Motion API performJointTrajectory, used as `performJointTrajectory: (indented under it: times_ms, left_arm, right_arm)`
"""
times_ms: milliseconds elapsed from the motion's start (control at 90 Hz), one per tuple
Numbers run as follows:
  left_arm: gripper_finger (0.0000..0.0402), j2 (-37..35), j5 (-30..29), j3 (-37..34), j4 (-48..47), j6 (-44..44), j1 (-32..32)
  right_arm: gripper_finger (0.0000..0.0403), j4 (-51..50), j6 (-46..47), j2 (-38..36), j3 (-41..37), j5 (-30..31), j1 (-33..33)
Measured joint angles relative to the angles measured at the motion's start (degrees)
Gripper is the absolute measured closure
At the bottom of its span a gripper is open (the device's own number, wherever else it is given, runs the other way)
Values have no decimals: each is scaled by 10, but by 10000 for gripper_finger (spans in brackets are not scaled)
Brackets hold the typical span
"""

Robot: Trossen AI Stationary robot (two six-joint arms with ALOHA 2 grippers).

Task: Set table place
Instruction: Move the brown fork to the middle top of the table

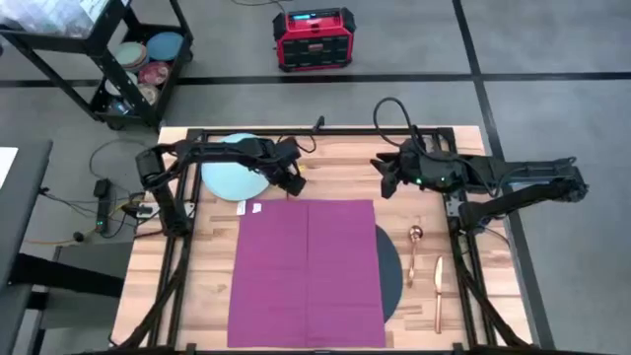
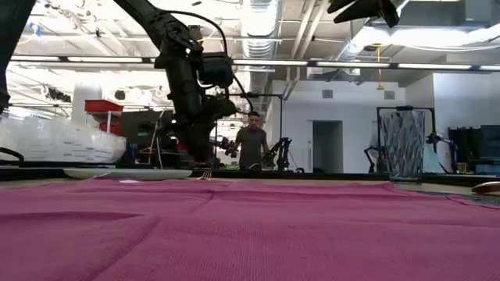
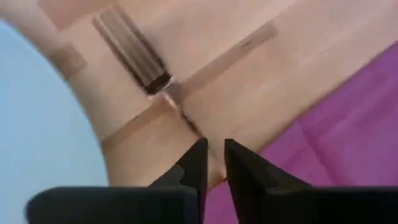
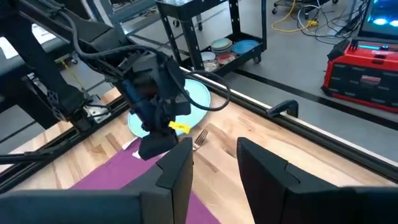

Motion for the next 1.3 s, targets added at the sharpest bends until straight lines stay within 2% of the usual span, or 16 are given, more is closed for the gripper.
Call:
performJointTrajectory:
  times_ms: [222,367,800,967,1300]
  left_arm:
    - [278,0,24,3,52,-19,-9]
    - [247,15,1,4,52,-141,-7]
    - [253,78,6,13,69,-237,-25]
    - [253,73,-1,15,68,-240,-22]
    - [254,74,-38,66,25,-233,-20]
  right_arm:
    - [289,-14,-15,-19,0,-20,-19]
    - [289,-20,-60,-35,0,-47,-26]
    - [289,-56,-67,-74,0,-50,-44]
    - [289,-86,-69,-77,0,-50,-45]
    - [289,-99,-87,-78,0,-50,-45]
